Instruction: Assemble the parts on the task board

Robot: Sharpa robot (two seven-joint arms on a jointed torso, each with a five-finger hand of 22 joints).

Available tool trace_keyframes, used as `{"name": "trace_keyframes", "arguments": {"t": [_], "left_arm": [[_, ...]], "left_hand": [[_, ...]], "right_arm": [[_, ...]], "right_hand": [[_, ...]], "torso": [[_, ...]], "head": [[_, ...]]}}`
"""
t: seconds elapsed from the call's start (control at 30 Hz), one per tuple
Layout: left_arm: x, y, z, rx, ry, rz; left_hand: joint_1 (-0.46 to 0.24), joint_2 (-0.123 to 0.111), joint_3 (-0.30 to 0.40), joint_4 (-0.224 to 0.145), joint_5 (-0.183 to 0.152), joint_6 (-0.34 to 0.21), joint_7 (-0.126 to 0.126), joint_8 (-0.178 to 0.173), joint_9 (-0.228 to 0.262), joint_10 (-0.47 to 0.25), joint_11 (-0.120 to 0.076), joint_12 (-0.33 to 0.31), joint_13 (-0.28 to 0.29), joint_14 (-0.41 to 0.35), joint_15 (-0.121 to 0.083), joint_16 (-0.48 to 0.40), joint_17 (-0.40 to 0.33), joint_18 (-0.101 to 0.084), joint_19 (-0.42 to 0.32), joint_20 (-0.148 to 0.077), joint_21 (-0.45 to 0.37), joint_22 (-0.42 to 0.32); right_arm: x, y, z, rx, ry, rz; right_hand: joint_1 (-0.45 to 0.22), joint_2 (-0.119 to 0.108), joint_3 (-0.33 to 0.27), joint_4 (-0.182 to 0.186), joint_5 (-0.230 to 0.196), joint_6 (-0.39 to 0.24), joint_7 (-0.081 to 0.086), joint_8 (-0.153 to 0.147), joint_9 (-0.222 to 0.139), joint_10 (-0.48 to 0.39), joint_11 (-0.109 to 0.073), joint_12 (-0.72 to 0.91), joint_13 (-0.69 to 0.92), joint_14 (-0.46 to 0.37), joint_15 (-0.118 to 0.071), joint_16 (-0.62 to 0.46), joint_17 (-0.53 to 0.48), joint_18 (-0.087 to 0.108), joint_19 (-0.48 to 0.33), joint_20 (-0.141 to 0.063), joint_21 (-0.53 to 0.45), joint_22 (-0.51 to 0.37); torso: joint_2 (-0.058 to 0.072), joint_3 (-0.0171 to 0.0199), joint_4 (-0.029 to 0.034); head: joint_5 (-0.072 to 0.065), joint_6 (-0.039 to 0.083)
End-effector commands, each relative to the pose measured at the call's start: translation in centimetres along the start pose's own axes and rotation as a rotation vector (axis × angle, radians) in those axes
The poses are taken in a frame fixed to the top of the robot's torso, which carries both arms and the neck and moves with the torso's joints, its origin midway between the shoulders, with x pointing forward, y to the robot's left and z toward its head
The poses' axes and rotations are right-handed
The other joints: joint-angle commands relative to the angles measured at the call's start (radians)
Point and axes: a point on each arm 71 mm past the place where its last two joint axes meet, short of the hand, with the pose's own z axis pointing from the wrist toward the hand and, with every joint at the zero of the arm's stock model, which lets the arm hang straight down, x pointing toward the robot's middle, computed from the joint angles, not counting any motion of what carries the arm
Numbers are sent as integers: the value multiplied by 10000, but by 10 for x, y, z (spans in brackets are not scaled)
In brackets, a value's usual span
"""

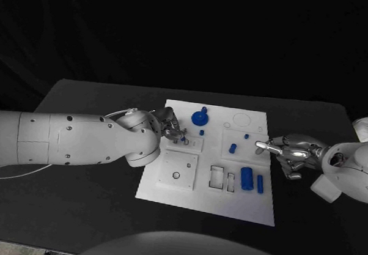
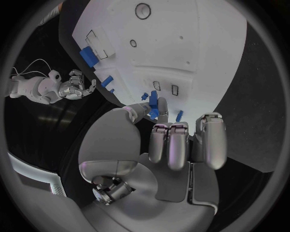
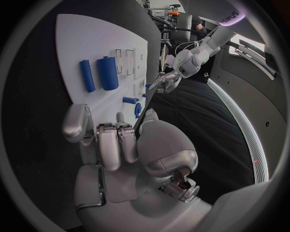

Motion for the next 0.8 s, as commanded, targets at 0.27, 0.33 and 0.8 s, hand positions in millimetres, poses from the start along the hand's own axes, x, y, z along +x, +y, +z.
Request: {"name": "trace_keyframes", "arguments": {"t": [0.27, 0.33, 0.8], "left_arm": [[6, -3, 3, 90, 55, -124], [7, -3, 4, 84, 81, -109], [13, -2, 6, 88, 140, -125]], "left_hand": [[-56, 67, -61, 103, 38, -10, -45, 43, -5, 1058, -43, 25, 2632, 1054, -40, 25, 2628, -10, 198, -52, -70, 1883], [-47, 73, -86, 122, 43, -33, -39, 36, -5, 1058, -40, 25, 2632, 1054, -37, 25, 2628, -13, 205, -51, -62, 1889], [-73, 107, -351, 301, 43, -101, -3, 37, 8, 1058, -8, 25, 2632, 1054, -14, 25, 2628, -16, 210, -35, -71, 1896]], "right_arm": [[1, 1, 0, -203, 19, 1], [1, 1, 0, -211, 17, 3], [1, 0, 0, -228, 13, 13]], "right_hand": [[121, 7, 72, -23, 54, -27, -12, -27, -20, 142, -50, -73, 659, 342, 23, -78, 1799, -9, -111, 31, -81, 1332], [121, 7, 72, -23, 54, -27, -12, -27, -20, 142, -50, -73, 659, 342, 23, -78, 1799, -9, -111, 31, -81, 1332], [132, 1, 76, -30, 69, -40, -12, -32, -22, 127, -49, -82, 649, 331, 24, -90, 1788, -6, -125, 32, -99, 1327]], "torso": [[5, -10, -14], [6, -3, -10], [5, -8, -6]], "head": [[-13, 0], [-14, 0], [-35, 0]]}}
